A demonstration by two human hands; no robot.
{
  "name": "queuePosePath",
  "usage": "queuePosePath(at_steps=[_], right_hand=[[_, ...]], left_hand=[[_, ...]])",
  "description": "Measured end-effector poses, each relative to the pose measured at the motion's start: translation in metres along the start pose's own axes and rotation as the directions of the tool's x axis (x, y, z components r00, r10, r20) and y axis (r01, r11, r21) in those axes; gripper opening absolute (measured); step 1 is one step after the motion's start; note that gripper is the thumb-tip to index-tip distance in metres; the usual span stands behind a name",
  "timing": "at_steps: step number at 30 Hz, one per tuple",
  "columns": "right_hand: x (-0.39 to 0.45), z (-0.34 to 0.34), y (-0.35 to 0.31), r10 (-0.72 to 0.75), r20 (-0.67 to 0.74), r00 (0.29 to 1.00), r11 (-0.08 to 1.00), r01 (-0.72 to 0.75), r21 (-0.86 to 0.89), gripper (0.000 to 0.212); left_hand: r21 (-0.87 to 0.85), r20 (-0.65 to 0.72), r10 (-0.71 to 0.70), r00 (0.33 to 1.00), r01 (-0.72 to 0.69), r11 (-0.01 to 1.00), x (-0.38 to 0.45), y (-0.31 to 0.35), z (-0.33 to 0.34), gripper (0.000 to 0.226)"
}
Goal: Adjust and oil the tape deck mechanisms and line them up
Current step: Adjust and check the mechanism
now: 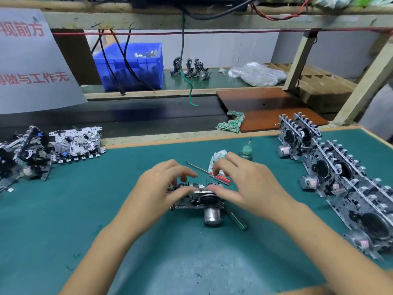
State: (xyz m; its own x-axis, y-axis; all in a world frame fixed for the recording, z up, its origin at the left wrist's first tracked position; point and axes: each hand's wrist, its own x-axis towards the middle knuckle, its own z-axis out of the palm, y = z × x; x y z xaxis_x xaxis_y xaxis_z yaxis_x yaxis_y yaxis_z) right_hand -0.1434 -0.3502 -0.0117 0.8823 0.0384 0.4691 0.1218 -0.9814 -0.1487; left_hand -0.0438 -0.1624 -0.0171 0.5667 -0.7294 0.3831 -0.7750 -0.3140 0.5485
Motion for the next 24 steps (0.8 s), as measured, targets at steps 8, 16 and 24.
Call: queuePosePath(at_steps=[8,16,24], right_hand=[[0.022,0.006,-0.005,-0.325,0.095,0.941,0.932,0.336,-0.134,0.032],[-0.028,-0.037,0.012,-0.076,-0.003,0.997,0.994,0.075,-0.081,0.037],[-0.115,-0.085,0.046,0.345,-0.117,0.931,0.916,-0.361,-0.175,0.033]], left_hand=[[0.227,0.038,0.025,0.999,-0.033,0.973,-0.002,0.009,-0.005,0.005],[0.106,0.143,0.296,0.944,-0.312,0.944,0.027,0.053,0.008,0.006],[-0.135,0.268,0.537,0.800,-0.520,0.843,0.085,0.121,0.093,0.016]])
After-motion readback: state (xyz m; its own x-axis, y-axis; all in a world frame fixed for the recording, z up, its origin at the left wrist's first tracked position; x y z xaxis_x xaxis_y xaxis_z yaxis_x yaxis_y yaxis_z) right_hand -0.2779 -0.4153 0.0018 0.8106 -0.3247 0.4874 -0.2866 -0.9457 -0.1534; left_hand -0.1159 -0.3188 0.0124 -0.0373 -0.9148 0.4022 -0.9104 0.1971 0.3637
